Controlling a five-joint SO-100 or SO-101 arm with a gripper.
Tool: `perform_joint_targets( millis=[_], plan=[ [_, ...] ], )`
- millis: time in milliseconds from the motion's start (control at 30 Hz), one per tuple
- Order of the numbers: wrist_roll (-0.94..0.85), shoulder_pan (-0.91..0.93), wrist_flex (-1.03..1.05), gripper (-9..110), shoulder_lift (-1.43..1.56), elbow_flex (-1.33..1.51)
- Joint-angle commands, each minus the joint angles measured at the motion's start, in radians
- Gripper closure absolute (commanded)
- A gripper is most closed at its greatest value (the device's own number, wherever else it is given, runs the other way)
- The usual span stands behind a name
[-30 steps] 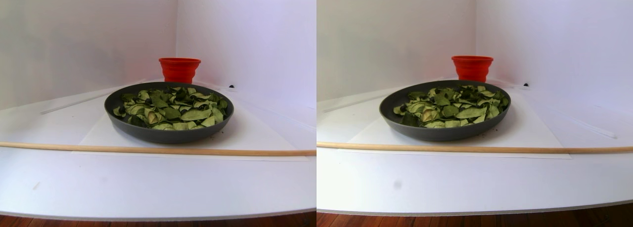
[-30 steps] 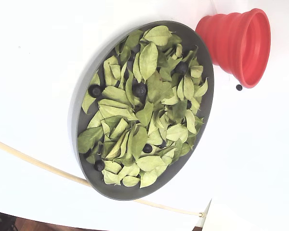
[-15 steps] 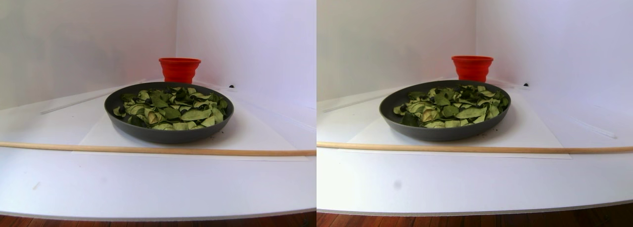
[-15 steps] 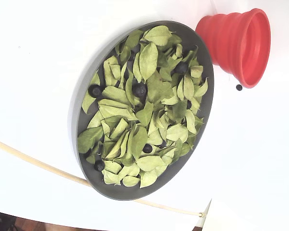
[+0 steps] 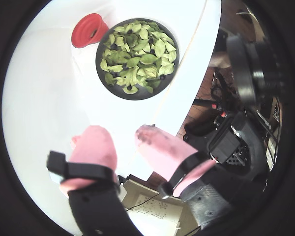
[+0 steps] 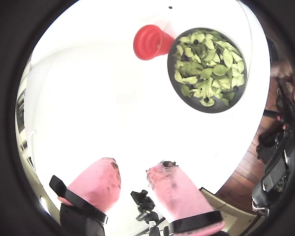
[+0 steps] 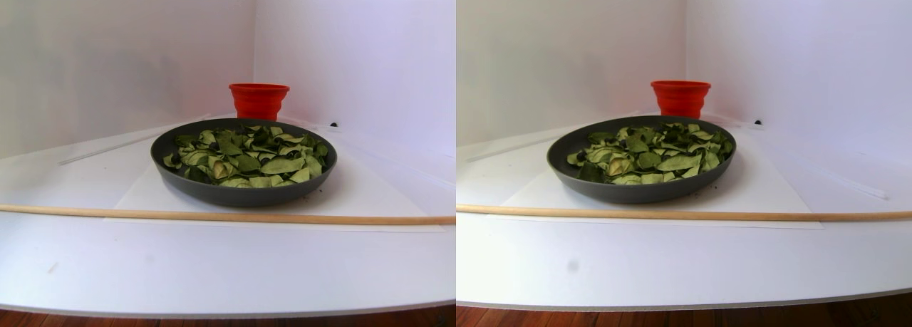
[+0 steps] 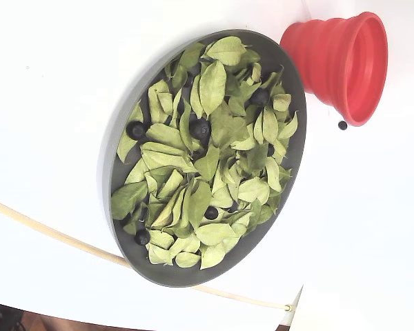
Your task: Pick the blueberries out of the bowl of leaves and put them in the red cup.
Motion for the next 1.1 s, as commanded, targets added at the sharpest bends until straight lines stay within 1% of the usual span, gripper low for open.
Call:
perform_joint_targets(
  millis=[0, 100, 267, 433, 667, 1067],
  plan=[
    [-0.058, -0.002, -0.052, 91, 0.005, 0.025],
    [-0.12, -0.02, -0.018, 90, 0.009, 0.031],
    [-0.258, -0.029, -0.057, 89, 0.012, 0.109],
    [-0.396, -0.038, -0.083, 88, -0.014, 0.129],
    [-0.523, -0.051, -0.149, 87, -0.133, 0.149],
    [-0.759, 0.014, -0.31, 87, -0.229, 0.232]
  ],
)
